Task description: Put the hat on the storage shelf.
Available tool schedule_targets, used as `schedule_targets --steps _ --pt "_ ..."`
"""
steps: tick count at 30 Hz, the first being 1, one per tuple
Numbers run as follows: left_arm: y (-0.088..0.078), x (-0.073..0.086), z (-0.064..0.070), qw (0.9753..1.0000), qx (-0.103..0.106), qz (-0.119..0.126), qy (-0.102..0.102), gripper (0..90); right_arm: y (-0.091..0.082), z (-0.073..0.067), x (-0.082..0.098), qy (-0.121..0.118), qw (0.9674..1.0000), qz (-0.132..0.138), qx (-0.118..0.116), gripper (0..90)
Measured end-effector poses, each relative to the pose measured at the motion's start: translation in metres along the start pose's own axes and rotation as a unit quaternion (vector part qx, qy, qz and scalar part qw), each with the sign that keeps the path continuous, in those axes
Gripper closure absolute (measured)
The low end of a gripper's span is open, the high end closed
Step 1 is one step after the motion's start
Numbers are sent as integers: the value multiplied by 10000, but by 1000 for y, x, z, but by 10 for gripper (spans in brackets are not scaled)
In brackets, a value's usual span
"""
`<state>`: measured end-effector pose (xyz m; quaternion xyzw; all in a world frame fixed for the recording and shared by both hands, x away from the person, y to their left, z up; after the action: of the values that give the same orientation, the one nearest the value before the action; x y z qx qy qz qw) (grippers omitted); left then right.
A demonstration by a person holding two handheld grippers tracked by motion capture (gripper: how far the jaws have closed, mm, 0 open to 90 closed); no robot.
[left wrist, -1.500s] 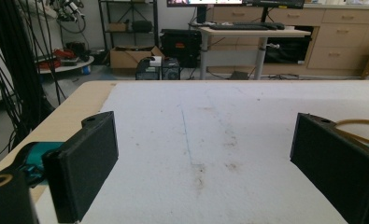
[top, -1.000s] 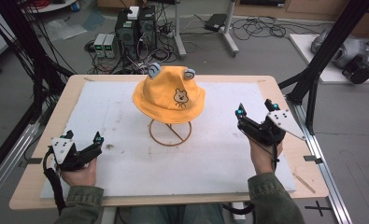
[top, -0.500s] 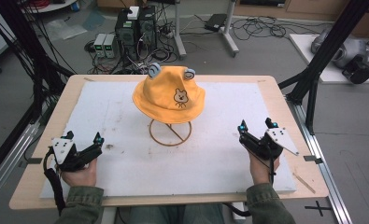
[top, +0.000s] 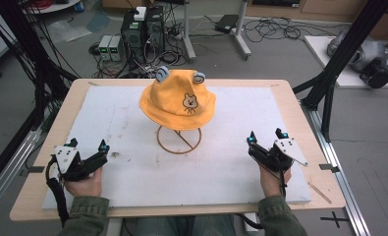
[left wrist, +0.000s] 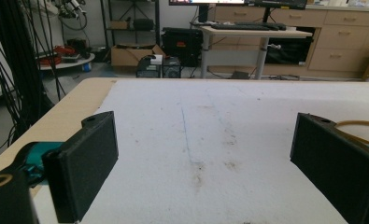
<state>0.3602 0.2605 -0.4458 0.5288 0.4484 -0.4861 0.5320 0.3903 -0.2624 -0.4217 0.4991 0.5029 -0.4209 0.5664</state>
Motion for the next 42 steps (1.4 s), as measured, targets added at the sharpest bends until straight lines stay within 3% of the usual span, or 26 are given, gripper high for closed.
schedule_targets --steps 17,42 --pt "0 -1 0 10000 16 2 10 79 -1 6 -2 156 9998 33 107 124" --pt "1 -2 3 10000 47 22 27 79 -3 8 -3 178 9997 65 134 124"
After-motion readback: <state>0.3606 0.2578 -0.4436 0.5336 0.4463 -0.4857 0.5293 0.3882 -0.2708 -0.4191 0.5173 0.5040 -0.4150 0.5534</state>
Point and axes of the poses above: each handheld gripper's, and its own axes: y roughly forward along the jaws, x roughly out of its underside, z roughly to its right, the point moved 9 cm from there along y, roughly forward along the jaws, and after that the axes turned 14 degrees about z, right-handed, at the moved point
